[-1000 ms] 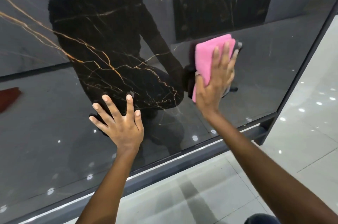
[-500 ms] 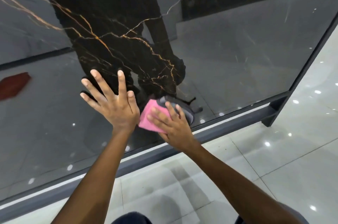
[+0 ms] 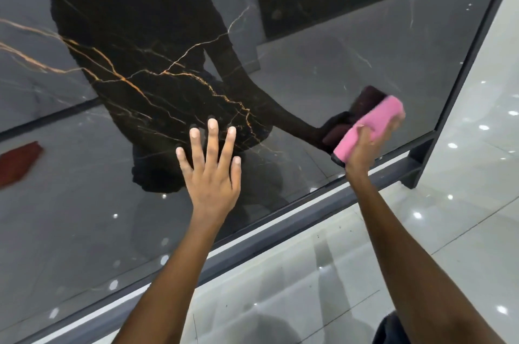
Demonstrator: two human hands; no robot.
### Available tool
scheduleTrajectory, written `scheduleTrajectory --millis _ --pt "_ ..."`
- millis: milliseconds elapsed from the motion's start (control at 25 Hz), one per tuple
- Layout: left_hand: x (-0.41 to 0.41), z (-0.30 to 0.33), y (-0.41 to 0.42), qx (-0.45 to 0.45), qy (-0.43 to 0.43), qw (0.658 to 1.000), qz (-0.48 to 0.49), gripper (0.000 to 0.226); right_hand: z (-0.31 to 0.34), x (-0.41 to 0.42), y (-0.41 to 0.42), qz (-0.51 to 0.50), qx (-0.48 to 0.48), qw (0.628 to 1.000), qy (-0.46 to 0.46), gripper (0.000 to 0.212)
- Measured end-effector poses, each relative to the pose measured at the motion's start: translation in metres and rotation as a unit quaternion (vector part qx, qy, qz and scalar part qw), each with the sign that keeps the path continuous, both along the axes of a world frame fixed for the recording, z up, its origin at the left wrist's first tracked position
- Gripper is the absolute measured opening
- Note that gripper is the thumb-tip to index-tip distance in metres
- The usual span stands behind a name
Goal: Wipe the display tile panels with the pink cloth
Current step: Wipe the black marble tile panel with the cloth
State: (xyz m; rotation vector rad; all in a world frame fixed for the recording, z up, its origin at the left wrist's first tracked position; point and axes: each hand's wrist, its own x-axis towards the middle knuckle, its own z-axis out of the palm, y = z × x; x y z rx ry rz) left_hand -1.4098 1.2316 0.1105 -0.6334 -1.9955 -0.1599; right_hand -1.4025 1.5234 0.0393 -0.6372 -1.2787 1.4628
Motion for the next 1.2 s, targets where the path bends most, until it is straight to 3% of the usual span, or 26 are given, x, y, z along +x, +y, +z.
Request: scheduleTrajectory --millis 40,80,120,240,320,480,560,640,720,800,840,880,960,1040,1080,1120,1160,1200 --pt "-0.008 -0.003 0.000 -0.015 0.028 0.999 0.026 0.055 0.000 0.001 -0.013 0.013 -0.151 0.988 0.011 0.085" --pt "-0.013 -0.007 0.000 -0.017 0.050 0.998 0.042 0.057 -0.005 0.006 -0.039 0.015 -0.211 0.977 -0.010 0.082" --pt "-0.015 -0.010 0.001 -0.012 0.064 0.997 0.046 0.059 -0.012 0.015 -0.075 0.027 -0.218 0.975 -0.041 0.078" --pt "-0.016 -0.012 0.002 -0.004 0.081 0.996 0.039 0.061 -0.024 0.044 -0.175 0.098 -0.105 0.986 -0.090 0.078" --pt "-0.017 -0.012 0.002 -0.007 0.081 0.996 0.040 0.060 -0.023 0.033 -0.145 0.083 -0.061 0.990 -0.095 0.078" --pt "-0.019 -0.015 0.006 -0.027 0.103 0.991 0.076 0.071 -0.013 0.016 0.014 -0.018 -0.135 0.985 -0.109 0.085" --pt "-0.024 -0.018 0.006 -0.044 0.118 0.988 0.092 0.072 0.012 0.014 0.007 -0.035 -0.134 0.984 -0.113 0.090" --pt "-0.023 -0.017 0.007 -0.037 0.114 0.989 0.090 0.065 0.032 0.008 -0.073 -0.037 0.008 0.993 -0.112 0.086" --pt "-0.021 -0.022 0.006 -0.025 0.108 0.992 0.065 0.059 0.038 0.021 -0.152 0.017 0.220 0.971 -0.095 0.078" --pt "-0.022 -0.021 0.007 -0.034 0.109 0.992 0.054 0.057 0.036 0.023 -0.140 0.048 0.356 0.929 -0.090 0.075" --pt "-0.021 -0.018 0.006 -0.036 0.100 0.993 0.051 0.057 0.041 0.018 -0.104 0.023 0.375 0.924 -0.067 0.075" --pt "-0.018 -0.017 0.006 -0.029 0.083 0.995 0.042 0.057 0.051 0.012 -0.062 -0.002 0.356 0.932 -0.061 0.077" --pt "-0.005 -0.014 0.010 0.020 0.033 0.999 0.010 0.052 0.088 0.001 0.018 -0.057 0.204 0.975 -0.068 0.084" --pt "0.009 0.010 0.023 0.086 0.003 0.995 -0.059 0.041 0.130 0.001 0.041 -0.051 0.033 0.994 -0.085 0.081" --pt "0.011 0.036 0.031 0.102 0.017 0.989 -0.107 0.037 0.145 0.006 0.023 -0.053 0.032 0.992 -0.108 0.079" --pt "0.010 0.075 0.039 0.109 0.054 0.983 -0.139 0.035 0.153 0.009 -0.009 -0.058 0.111 0.984 -0.128 0.077" --pt "0.005 0.124 0.044 0.126 0.091 0.977 -0.146 0.037 0.152 0.013 -0.046 -0.058 0.247 0.959 -0.127 0.075" --pt "-0.001 0.174 0.045 0.152 0.113 0.974 -0.126 0.041 0.149 0.017 -0.080 -0.038 0.426 0.896 -0.123 0.076"
